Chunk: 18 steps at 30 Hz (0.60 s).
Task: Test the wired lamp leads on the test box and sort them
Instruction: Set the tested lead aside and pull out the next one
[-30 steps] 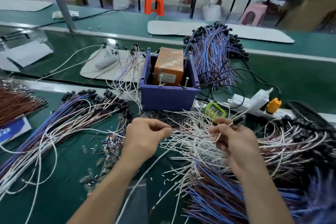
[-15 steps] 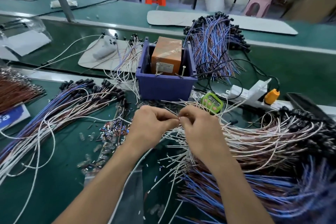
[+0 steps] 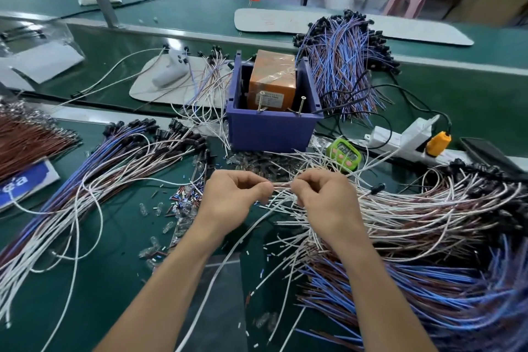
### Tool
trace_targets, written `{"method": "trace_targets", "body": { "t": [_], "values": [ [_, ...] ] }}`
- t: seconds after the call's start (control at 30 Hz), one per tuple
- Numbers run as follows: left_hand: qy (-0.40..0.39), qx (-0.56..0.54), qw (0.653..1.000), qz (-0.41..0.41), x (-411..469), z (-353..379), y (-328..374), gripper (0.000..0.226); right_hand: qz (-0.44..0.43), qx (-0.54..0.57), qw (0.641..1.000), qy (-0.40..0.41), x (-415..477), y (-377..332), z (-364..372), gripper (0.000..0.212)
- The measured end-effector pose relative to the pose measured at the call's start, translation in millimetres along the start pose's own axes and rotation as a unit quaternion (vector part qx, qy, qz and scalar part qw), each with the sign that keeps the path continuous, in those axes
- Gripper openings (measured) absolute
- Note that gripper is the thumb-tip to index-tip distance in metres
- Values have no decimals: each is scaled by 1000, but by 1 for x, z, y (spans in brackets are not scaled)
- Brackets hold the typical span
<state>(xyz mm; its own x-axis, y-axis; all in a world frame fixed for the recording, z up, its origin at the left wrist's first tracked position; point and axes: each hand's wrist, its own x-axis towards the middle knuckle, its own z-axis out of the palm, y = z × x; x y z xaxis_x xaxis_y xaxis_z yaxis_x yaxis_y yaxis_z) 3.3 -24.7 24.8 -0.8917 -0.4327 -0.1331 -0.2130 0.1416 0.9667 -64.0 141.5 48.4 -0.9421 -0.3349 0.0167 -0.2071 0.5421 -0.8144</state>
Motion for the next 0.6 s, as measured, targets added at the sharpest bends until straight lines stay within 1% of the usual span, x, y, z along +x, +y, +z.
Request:
{"method": "trace_targets", "body": {
  "t": [0.13, 0.17, 0.27, 0.33, 0.43, 0.53, 0.6],
  "values": [
    [69, 12, 997, -18, 2, -11, -4, 19, 15, 22, 999, 19, 2, 3, -2, 24],
    [67, 32, 997, -9, 2, -17, -5, 18, 17, 30, 999, 21, 3, 4, -5, 24],
    [10, 96, 995, 12, 3, -42, -3, 8, 15, 38, 999, 35, 6, 4, -14, 24],
    [-30, 99, 995, 10, 4, -65, -2, 8, 15, 41, 998, 49, 7, 6, -19, 24],
    [-56, 69, 996, -17, 3, -99, -5, 15, 16, 38, 997, 58, 8, 9, -25, 22],
    [-20, 13, 998, -63, 0, -114, -14, 18, 12, 39, 997, 59, 8, 14, -26, 21],
    [11, -63, 994, -89, -1, -114, -19, 21, 12, 35, 998, 57, 8, 17, -26, 22]
  ]
}}
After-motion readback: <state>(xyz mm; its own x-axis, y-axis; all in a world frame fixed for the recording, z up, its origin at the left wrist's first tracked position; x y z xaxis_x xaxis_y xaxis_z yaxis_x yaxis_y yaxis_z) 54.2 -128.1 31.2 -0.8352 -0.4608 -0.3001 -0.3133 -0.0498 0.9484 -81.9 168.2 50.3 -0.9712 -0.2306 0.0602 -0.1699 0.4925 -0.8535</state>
